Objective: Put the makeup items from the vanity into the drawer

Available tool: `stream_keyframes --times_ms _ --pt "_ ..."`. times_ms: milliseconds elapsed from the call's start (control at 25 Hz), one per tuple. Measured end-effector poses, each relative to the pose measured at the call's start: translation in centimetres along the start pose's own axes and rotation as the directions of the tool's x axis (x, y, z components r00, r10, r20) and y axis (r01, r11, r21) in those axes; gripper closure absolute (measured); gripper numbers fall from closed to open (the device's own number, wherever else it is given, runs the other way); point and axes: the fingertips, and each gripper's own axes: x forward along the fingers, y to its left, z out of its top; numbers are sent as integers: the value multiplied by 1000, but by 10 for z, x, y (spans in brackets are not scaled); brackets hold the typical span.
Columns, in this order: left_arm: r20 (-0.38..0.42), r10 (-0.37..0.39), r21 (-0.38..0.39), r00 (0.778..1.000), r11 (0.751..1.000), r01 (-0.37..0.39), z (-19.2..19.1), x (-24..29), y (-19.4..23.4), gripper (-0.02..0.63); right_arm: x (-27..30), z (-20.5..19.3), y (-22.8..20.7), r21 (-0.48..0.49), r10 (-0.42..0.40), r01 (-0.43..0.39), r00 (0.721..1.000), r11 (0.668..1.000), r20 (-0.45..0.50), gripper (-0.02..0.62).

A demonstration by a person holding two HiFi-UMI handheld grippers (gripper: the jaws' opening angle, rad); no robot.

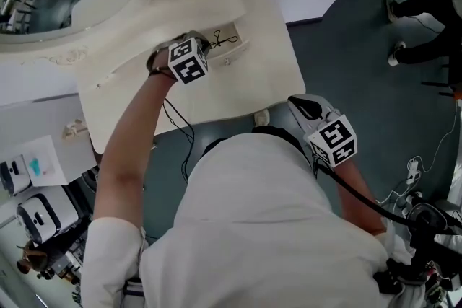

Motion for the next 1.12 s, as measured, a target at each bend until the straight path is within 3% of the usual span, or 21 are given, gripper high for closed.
stream_keyframes --times_ms 560,1120 --pt "-163 -42 90 986 994 57 3 39 -7 593 -11 -7 -18 31 -24 24 1000 999 1 594" --pt "-209 -69 116 975 989 95 0 51 -11 569 -7 -7 -25 33 -21 21 1000 999 -11 592"
